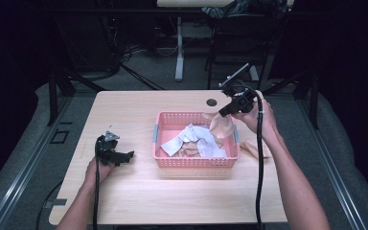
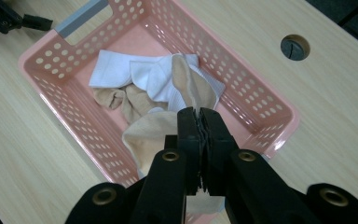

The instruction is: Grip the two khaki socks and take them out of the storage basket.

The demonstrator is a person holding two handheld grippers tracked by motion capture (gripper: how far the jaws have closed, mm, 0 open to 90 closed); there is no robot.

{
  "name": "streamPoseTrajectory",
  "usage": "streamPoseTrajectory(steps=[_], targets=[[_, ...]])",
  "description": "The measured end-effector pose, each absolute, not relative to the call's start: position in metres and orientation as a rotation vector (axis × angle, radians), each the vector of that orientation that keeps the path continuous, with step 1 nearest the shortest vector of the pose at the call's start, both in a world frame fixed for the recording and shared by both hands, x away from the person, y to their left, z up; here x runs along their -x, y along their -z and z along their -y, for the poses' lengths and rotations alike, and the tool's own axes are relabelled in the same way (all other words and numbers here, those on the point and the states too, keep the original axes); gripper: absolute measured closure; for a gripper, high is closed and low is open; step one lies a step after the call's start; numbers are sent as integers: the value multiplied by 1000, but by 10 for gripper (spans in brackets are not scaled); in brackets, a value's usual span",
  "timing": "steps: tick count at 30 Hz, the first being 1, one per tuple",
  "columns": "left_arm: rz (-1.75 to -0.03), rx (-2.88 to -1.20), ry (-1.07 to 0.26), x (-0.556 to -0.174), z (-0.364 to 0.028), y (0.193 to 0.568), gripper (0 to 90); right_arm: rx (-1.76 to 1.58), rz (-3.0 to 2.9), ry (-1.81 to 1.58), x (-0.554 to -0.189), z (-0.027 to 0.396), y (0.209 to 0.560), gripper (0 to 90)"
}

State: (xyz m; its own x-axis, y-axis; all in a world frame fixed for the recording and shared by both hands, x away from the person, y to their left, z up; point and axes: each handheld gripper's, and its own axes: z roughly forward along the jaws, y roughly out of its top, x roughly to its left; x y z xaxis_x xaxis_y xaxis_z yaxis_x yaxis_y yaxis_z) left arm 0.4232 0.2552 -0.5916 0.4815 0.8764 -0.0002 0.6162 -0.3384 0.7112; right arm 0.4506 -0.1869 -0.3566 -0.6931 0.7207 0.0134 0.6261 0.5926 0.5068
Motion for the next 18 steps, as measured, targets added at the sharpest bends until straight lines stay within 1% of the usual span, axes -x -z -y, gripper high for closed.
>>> streamPoseTrajectory(steps=[10,18], targets=[[-1228,-2075,-513,-423,-255,592,0,-1116,-2587,-752,-444,197,333,875],[-1227,-2076,-513,-423,-255,592,0,-1137,-2548,-737,-438,216,320,875]])
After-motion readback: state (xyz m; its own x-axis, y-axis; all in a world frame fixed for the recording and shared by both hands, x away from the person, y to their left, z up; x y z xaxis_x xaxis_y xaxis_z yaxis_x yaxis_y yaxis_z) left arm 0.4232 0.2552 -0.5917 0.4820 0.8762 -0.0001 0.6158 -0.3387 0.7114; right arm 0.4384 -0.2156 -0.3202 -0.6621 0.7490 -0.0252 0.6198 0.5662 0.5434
